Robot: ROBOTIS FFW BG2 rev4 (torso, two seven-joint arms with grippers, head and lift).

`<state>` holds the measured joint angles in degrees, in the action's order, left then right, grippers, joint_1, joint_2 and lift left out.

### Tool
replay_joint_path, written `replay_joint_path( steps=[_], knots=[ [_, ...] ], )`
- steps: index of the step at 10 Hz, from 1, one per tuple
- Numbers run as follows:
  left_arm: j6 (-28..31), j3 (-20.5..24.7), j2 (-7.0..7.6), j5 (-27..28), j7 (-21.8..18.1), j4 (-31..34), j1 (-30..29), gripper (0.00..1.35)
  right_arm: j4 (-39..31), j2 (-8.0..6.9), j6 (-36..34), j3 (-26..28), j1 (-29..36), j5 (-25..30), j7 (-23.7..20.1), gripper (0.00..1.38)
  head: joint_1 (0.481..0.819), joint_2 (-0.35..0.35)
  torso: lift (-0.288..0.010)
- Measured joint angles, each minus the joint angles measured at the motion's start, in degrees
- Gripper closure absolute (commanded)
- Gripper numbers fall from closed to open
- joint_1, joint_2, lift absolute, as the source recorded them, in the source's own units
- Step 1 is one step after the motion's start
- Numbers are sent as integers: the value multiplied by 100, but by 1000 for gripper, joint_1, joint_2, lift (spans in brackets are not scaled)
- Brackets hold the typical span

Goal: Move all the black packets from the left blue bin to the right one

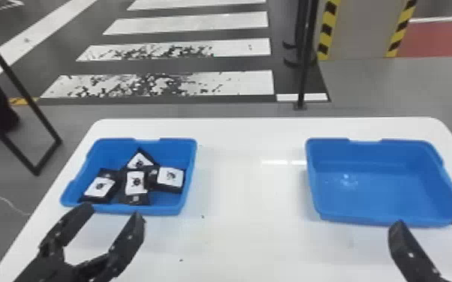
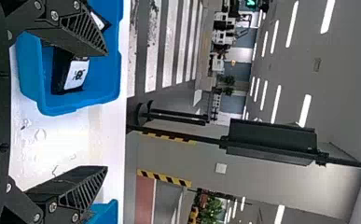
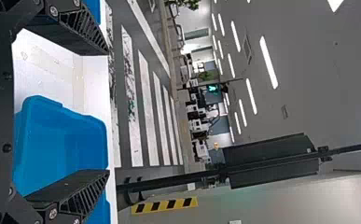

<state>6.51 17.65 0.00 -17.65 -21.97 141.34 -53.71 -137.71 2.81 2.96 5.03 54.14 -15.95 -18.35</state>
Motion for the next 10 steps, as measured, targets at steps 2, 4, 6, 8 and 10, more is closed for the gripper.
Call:
replay_joint_path(
  steps=[2, 4, 6, 8, 10],
  knots=[
    [425, 157, 0, 211, 0, 0, 337, 182, 20, 0, 0, 0, 0, -31, -2, 125, 695, 147, -140],
    [1059, 386, 0, 591, 0, -132, 904, 186, 33, 0, 0, 0, 0, -53, -2, 125, 695, 177, -140],
    [1611, 383, 149, 675, -16, -601, 1570, 199, 48, 0, 0, 0, 0, -86, -2, 125, 695, 196, -140],
    [2170, 275, 378, 676, -52, -1171, 2259, 203, 66, 0, 0, 0, 0, -106, -2, 125, 695, 188, -140],
    [2704, 290, 503, 823, -142, -1729, 3012, 203, 84, 0, 0, 0, -2, -116, -2, 125, 695, 197, -140]
  ],
)
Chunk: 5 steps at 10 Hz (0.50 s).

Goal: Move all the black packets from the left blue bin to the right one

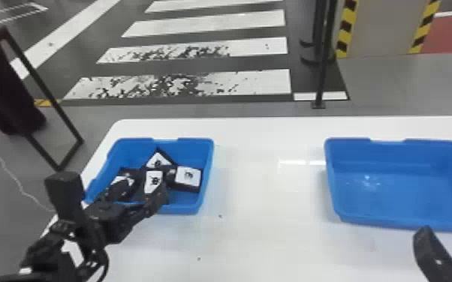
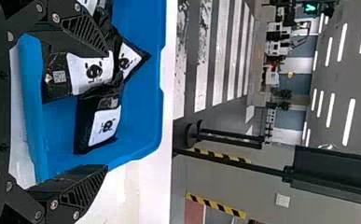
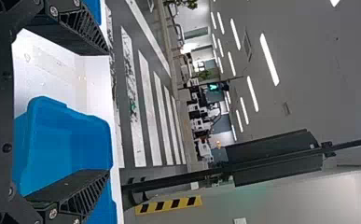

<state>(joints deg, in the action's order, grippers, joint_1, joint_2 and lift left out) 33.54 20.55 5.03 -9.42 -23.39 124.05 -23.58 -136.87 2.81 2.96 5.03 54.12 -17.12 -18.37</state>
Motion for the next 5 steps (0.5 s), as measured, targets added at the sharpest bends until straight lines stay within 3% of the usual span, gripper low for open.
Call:
replay_joint_path(
  steps=[5],
  knots=[
    [852, -336, 369, 327, -169, -1498, 1643, 205, 81, 0, 0, -2, -61, -2, -53, 125, 695, 188, -140]
  ],
)
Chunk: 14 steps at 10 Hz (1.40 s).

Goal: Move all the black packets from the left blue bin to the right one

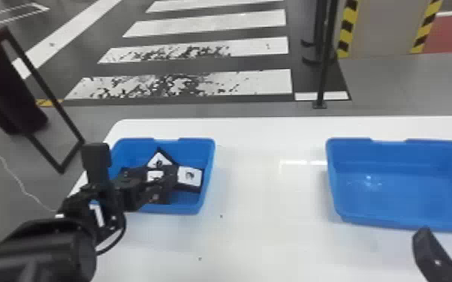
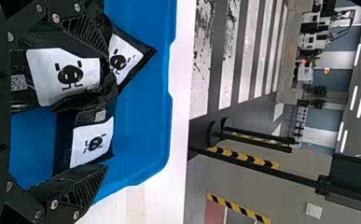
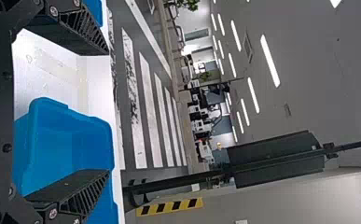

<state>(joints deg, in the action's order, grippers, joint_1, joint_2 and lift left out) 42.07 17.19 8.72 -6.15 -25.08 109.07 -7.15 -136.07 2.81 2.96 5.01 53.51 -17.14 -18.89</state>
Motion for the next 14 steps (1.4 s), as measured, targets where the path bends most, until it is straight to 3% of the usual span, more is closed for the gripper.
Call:
replay_joint_path(
  steps=[4, 5, 6, 8, 12, 14],
  knots=[
    [307, -525, 162, 159, -242, -1233, 1017, 228, 69, 0, 0, -8, -60, -23, -34, 125, 695, 144, -140],
    [362, -602, 179, 157, -266, -1369, 1118, 446, 83, 0, 0, -9, -71, -25, -36, 125, 695, 134, -140],
    [489, -628, 190, 186, -327, -1467, 1184, 898, 97, 0, 0, -10, -82, -32, -37, 125, 695, 131, -140],
    [595, -688, 225, 287, -377, -1558, 1225, 1171, 119, 0, 0, -20, -91, -69, -44, 125, 695, 133, -140],
    [379, -715, 223, 513, -662, -1372, 1131, 1165, 131, 0, 0, -21, -87, -110, -53, 125, 695, 126, -140],
    [603, -411, 221, 350, -784, -100, 502, 1165, 126, 0, 0, -31, -86, -114, -57, 124, 695, 134, -140]
  ],
)
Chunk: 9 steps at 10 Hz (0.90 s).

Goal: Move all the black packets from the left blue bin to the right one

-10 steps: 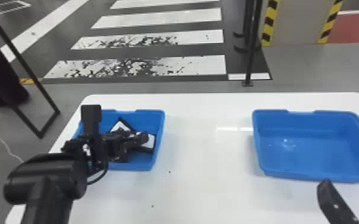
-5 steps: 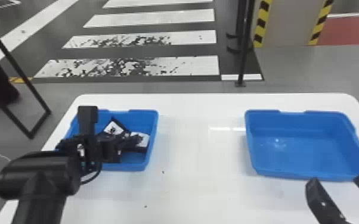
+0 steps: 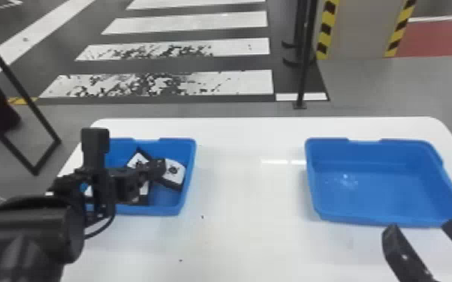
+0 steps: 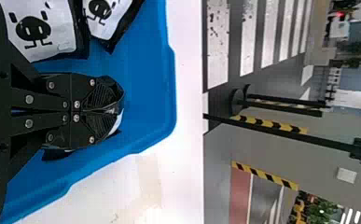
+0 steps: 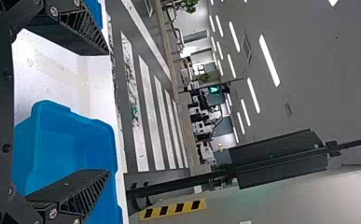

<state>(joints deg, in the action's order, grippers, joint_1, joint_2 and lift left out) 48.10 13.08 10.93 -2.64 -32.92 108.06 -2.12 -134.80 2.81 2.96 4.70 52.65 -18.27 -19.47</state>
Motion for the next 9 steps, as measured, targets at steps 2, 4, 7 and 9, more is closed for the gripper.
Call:
replay_joint_path(
  steps=[2, 4, 7, 9],
  knots=[
    [138, 324, -33, -379, -58, 1396, -779, 1164, 7, 0, 0, -19, -73, 0, -124, 125, 695, 138, -140],
    [71, 468, -99, -968, -183, 2205, -1400, 1164, 107, 0, -5, -44, -351, -51, -422, 125, 695, 118, -140],
    [-255, 318, -259, -2029, -341, 2305, -1877, 1164, 516, 1, -359, -201, -1035, -705, -1031, 125, 695, 75, -140],
    [-271, 61, -275, -2374, -362, 2309, -1862, 1164, 712, 34, -896, -401, -1346, -1181, -1237, 125, 695, 67, -140]
  ],
)
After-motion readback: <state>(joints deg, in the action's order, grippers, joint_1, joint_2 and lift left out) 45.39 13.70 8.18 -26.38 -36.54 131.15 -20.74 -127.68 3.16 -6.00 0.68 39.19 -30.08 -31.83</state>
